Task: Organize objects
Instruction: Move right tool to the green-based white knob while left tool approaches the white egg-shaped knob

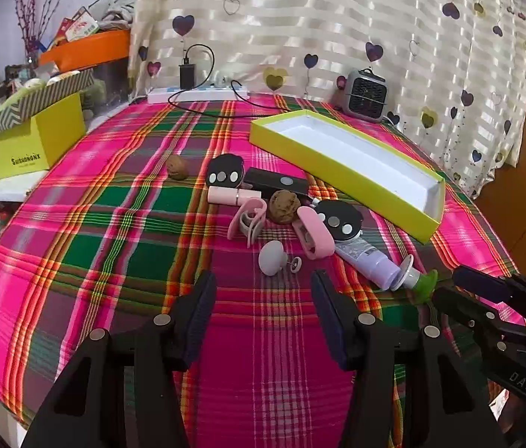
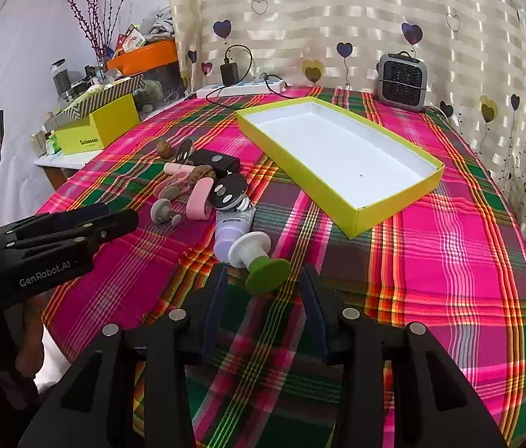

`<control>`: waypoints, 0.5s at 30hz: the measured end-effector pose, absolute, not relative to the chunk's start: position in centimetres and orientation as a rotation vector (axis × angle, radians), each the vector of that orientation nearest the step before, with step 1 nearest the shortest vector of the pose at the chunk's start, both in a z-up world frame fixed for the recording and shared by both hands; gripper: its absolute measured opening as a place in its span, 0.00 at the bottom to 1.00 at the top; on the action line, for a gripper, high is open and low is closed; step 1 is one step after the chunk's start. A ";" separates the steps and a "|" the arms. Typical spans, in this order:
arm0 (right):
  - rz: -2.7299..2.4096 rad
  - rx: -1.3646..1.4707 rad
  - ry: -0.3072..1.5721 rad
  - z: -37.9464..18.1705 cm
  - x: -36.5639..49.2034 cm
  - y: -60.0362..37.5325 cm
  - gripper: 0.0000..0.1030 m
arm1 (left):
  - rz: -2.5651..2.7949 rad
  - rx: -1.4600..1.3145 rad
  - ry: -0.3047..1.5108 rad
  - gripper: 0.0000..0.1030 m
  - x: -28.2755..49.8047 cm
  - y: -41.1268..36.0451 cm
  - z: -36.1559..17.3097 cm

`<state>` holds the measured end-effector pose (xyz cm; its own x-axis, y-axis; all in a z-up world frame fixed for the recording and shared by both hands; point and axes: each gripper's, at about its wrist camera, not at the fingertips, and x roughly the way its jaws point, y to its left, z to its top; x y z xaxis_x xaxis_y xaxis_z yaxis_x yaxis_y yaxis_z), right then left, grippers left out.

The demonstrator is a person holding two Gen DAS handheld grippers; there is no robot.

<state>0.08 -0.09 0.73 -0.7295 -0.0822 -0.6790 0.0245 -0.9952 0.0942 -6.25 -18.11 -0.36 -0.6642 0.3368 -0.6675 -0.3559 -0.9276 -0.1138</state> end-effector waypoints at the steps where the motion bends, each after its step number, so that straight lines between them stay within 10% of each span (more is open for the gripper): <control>1: -2.865 1.127 -0.122 0.7 0.1 -0.1 0.40 | 2.558 -1.023 0.027 0.50 -6.3 -18.2 -0.4; 15: -2.846 1.118 -0.111 0.3 -0.3 -0.1 0.40 | 2.549 -1.034 0.023 0.50 -6.6 -17.8 -0.4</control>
